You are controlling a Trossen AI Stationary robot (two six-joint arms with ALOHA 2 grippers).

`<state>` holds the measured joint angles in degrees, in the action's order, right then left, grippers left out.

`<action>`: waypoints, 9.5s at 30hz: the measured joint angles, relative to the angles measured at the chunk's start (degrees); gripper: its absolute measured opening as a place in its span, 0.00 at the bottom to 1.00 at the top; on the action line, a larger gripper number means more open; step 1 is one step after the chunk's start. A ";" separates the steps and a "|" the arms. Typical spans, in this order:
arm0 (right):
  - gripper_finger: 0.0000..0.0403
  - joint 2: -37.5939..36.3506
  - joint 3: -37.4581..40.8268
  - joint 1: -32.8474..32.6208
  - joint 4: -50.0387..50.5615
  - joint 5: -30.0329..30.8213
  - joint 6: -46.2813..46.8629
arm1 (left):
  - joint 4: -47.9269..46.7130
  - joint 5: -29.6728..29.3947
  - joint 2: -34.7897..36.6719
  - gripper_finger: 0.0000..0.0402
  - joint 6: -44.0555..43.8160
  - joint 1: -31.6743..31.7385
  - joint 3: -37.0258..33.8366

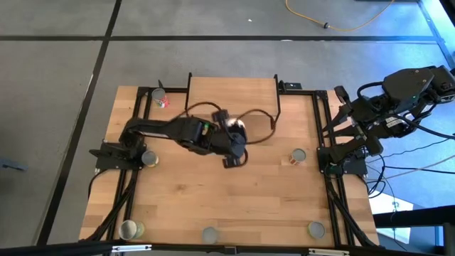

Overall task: Pick and place cans onto a shelf
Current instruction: Put the canned oranges on the shelf, then put the canned carrots on the shelf

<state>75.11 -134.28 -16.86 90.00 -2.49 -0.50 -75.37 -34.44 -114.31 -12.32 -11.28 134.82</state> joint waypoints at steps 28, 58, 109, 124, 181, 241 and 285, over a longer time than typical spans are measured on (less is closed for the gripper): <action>0.18 0.63 0.07 0.00 0.02 8.43 0.44 | -9.99 12.85 6.85 0.00 1.25 29.21 -0.06; 0.18 0.57 0.07 0.00 0.02 10.47 0.03 | 2.41 18.06 5.93 0.00 8.22 43.82 -17.33; 0.18 0.59 0.08 0.00 0.02 10.45 0.27 | 0.28 18.72 4.93 0.01 8.32 35.86 -8.89; 0.18 0.61 0.09 0.02 0.02 10.45 0.31 | -0.83 12.76 0.16 0.00 8.44 38.57 -8.98; 0.18 0.79 6.04 0.02 -0.01 10.32 -2.85 | -14.76 32.93 12.95 0.00 -18.67 5.47 -2.31; 0.18 0.61 6.36 0.02 -3.61 10.43 1.32 | -7.83 44.67 41.91 0.02 -71.25 -41.32 -56.86; 0.18 0.61 6.36 0.00 -3.58 8.00 -1.29 | 4.47 33.86 21.82 0.13 -58.49 -59.42 -56.86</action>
<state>75.72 -127.92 -16.86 86.41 5.52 -1.79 -70.90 -0.58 -92.50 -70.81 -70.70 77.95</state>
